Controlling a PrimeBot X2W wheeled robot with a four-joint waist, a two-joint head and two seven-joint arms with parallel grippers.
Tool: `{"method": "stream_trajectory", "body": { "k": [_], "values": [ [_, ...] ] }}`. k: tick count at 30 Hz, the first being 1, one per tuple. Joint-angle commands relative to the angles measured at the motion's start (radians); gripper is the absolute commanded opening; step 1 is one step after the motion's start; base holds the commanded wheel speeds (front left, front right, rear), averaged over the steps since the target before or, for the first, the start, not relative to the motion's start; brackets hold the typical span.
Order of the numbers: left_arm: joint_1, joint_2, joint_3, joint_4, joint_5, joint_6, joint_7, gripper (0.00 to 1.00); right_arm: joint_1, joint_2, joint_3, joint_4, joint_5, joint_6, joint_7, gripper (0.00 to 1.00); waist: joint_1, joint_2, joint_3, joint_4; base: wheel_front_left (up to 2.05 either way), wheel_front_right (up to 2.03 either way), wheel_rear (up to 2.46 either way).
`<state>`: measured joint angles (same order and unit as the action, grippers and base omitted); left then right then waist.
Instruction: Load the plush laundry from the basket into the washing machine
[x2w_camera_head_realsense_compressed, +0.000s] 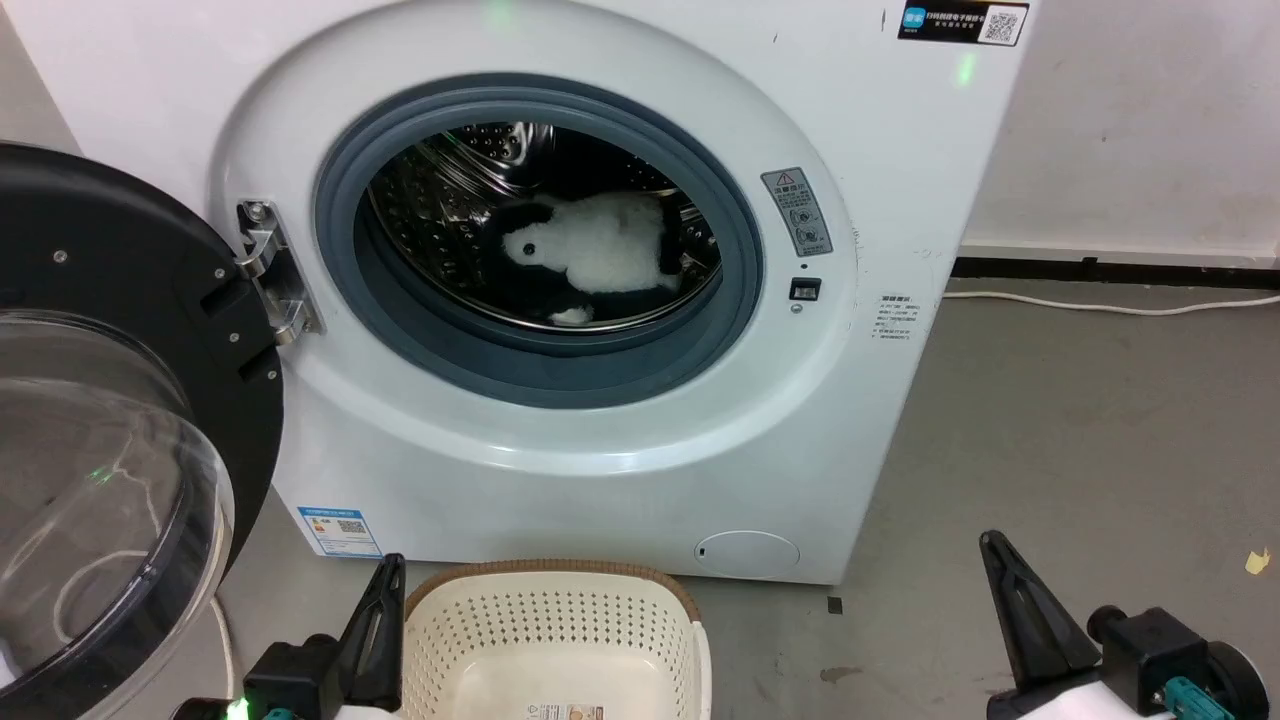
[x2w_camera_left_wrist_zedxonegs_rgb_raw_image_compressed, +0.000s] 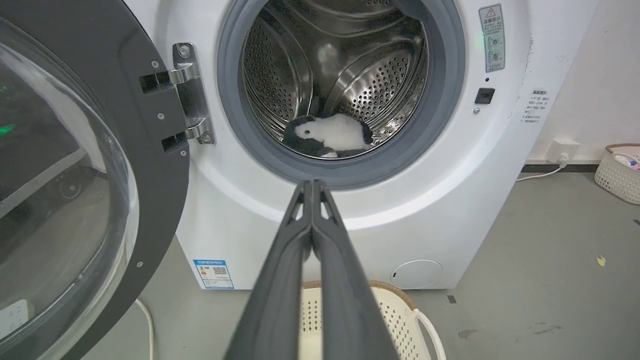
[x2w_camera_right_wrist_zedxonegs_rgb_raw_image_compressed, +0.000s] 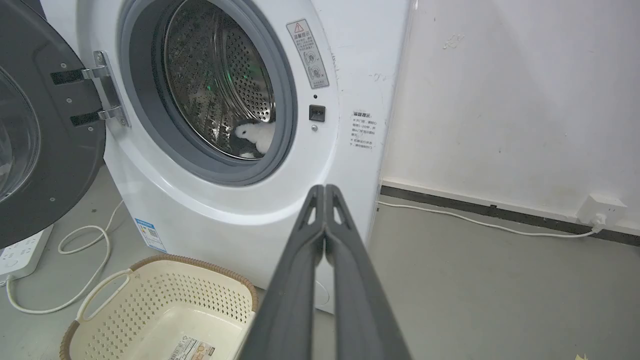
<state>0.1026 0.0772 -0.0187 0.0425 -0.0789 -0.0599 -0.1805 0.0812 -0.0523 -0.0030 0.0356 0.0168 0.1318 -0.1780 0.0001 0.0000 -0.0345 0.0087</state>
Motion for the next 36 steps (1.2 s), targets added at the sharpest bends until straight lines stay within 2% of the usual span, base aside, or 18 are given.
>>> {"method": "stream_trajectory", "body": {
  "k": [1,36],
  "values": [
    [-0.015,-0.003,0.002,-0.004,0.011,0.007,0.008,0.0,-0.017,0.001,0.001,-0.006,-0.004,0.0,0.004,0.0,0.0,0.0,0.001,0.0,0.0,0.0,0.0],
    [-0.05,-0.013,0.009,-0.02,0.038,0.028,0.077,0.0,-0.043,0.001,0.002,-0.018,-0.009,-0.001,0.074,0.0,0.0,0.0,0.014,-0.004,0.0,0.0,0.0]
  ]
}}
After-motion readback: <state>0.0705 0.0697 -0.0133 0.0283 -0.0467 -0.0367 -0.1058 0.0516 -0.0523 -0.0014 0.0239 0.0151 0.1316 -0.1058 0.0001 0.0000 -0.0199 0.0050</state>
